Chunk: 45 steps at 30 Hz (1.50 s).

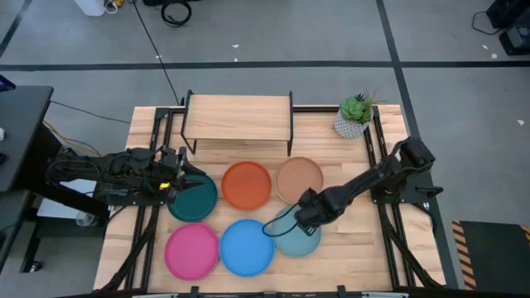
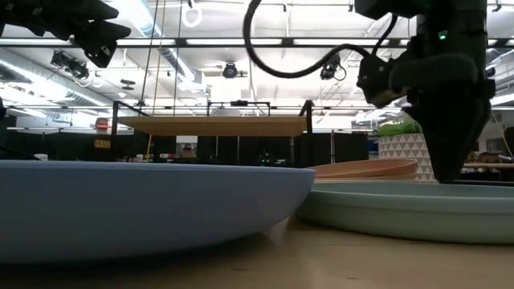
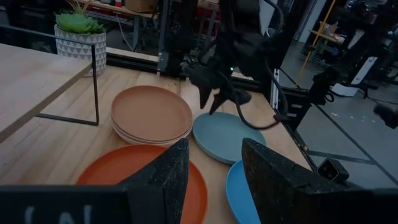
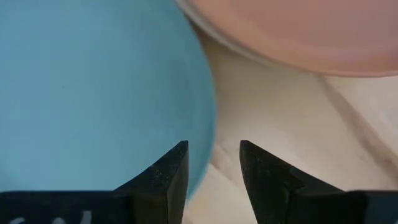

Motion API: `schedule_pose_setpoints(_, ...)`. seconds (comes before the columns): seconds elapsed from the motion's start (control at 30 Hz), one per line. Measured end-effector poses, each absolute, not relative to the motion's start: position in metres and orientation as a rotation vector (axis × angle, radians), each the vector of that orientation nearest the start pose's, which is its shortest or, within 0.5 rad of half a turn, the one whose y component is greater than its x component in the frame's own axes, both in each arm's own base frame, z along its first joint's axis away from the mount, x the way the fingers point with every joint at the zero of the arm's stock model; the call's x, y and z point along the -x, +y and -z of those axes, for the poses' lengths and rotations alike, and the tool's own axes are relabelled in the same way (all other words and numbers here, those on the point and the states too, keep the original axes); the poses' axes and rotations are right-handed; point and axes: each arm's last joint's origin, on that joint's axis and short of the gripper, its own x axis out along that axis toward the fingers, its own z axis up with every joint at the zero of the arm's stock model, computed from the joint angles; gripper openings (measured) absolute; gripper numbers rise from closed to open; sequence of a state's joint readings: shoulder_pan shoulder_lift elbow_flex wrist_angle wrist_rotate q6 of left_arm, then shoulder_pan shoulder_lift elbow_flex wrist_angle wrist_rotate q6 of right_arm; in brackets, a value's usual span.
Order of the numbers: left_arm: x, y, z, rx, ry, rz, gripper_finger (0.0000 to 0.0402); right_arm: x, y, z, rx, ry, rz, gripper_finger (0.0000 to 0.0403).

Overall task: Place and stack plates onto a shelf
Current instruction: Stack the light blue plate on top of the brown plate

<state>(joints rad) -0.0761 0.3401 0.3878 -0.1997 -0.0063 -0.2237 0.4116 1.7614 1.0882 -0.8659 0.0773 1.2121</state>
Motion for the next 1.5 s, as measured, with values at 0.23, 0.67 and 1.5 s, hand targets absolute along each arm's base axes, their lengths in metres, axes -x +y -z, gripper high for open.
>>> schedule_pose_setpoints(0.23, -0.108, -0.008, -0.249, 0.215, 0.159, 0.053, 0.0157, -0.284, 0.129, -0.141, -0.573, 1.471, 0.647, 0.0138)
schedule_pose_setpoints(0.67, -0.108, -0.008, -0.248, 0.215, 0.159, 0.054, 0.0157, -0.273, 0.132, -0.162, -0.578, 1.472, 0.622, 0.0013)
schedule_pose_setpoints(1.5, -0.12, -0.01, -0.243, 0.19, 0.217, 0.078, 0.0157, -0.257, 0.003, -0.245, -0.526, 1.223, 0.722, 0.0017)
